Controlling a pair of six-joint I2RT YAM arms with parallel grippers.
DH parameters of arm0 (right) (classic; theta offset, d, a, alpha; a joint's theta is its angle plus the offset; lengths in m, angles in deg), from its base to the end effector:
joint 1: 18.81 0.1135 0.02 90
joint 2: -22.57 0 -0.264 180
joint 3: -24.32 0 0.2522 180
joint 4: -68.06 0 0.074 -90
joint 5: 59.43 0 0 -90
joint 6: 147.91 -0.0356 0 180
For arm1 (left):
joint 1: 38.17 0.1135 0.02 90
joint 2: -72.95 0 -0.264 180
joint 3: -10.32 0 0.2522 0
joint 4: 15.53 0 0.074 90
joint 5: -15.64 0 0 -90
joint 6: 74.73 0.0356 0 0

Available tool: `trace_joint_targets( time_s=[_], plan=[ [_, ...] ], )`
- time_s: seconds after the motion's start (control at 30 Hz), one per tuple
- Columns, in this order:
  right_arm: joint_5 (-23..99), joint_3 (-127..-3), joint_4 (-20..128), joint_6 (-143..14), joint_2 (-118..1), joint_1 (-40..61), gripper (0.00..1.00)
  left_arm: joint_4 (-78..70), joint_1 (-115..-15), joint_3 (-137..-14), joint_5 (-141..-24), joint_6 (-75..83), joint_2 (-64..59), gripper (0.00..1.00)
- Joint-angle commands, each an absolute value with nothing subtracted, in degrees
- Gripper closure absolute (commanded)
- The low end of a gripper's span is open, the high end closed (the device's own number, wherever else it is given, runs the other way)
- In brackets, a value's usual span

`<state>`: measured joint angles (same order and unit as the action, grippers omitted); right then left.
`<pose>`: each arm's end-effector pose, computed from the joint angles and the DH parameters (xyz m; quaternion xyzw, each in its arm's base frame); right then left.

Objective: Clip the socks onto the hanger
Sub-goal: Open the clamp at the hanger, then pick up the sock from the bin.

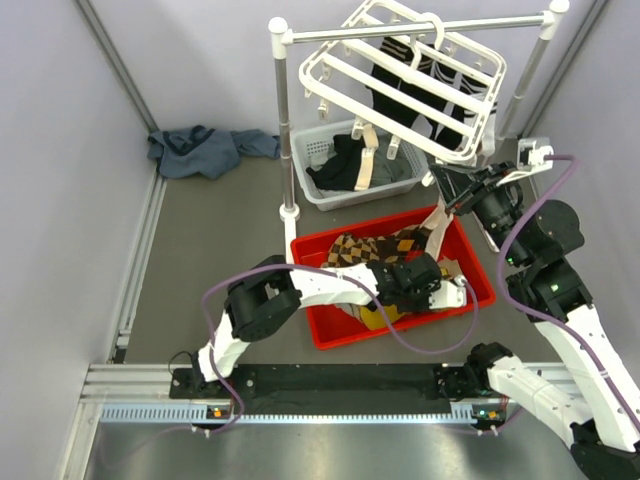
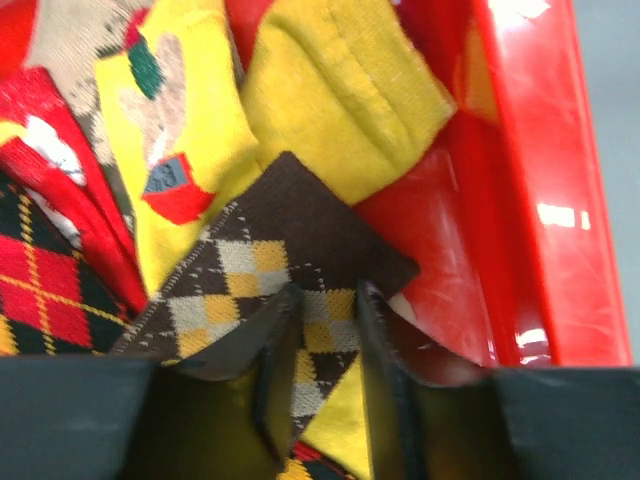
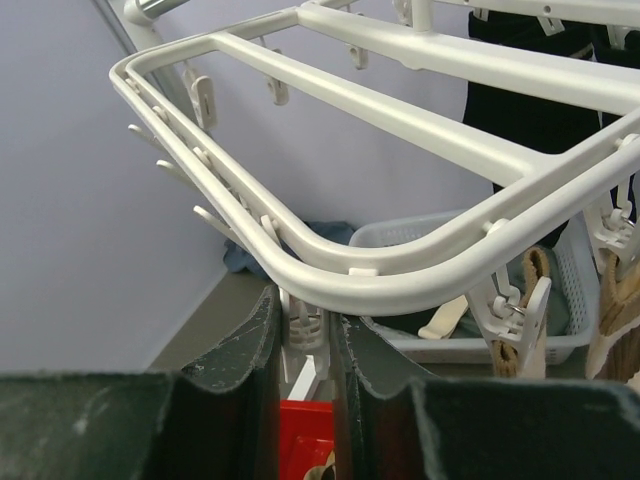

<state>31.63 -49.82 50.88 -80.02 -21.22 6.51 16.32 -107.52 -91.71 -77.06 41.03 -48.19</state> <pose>0.1387 0.0664 0.4486 -0.0246 0.6209 0.3204 0.7150 0.1620 -0.4346 0.1718 0.7006 0.6301 -0.1446 0.3019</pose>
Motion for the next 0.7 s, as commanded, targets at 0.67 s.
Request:
trace_joint_targets(
  time_s=[0.67],
  plan=[
    [29.43,-50.44,49.56,-78.22,-20.94,6.5,1.0,7.03,-102.07,-81.32,-76.12,26.09,-29.01,1.0]
  ],
)
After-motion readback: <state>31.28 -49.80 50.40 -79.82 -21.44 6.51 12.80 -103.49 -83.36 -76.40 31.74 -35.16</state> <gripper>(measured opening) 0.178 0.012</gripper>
